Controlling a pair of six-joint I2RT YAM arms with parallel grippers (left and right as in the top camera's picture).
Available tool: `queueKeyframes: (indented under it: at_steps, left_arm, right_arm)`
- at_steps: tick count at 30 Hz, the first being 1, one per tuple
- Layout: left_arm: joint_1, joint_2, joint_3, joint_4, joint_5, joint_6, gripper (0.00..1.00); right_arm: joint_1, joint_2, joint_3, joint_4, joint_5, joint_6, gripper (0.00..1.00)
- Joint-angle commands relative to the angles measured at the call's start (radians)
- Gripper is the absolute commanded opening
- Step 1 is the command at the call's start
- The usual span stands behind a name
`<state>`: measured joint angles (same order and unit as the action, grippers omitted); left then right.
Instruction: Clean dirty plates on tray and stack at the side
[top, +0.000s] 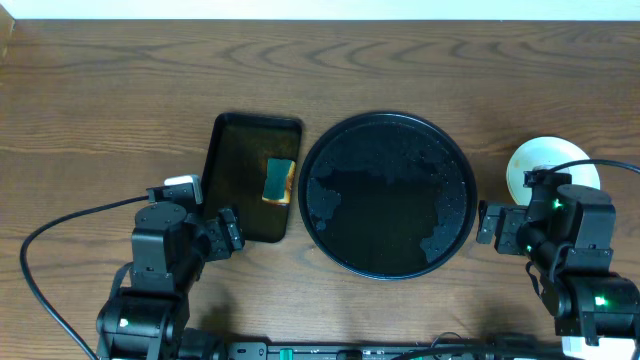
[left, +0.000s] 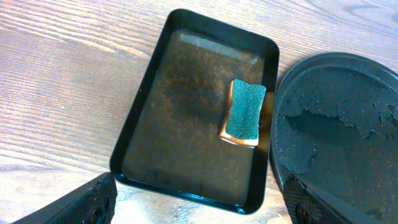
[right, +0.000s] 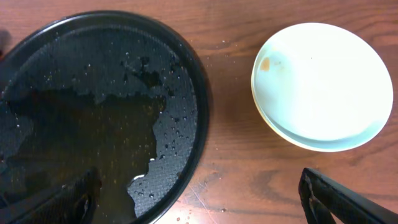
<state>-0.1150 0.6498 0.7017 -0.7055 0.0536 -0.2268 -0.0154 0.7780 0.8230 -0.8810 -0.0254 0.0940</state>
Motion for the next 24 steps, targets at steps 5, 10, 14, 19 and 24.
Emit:
queueKeyframes:
  at_steps: [5,10,14,19,24]
  left_arm:
    - [-0.004,0.010,-0.005,0.004,0.006,0.023,0.86]
    - [-0.004,0.010,-0.005,0.004,0.006,0.023,0.86]
    - [-0.004,0.010,-0.005,0.004,0.006,0.023,0.86]
    - [-0.004,0.010,-0.005,0.004,0.006,0.023,0.86]
    - [-0.004,0.010,-0.005,0.004,0.006,0.023,0.86]
  right_arm:
    - [0.012,0.002,-0.010,-0.006,0.010,0.006,0.99]
    - [0.012,0.002,-0.010,-0.006,0.010,0.006,0.99]
    - [0.012,0.002,-0.010,-0.006,0.010,0.006,0.99]
    - [0.021,-0.030,-0.023,-0.006,0.022,-0.006,0.99]
    - [0.056,-0.187,-0.128,0.198,-0.040,-0.107,0.99]
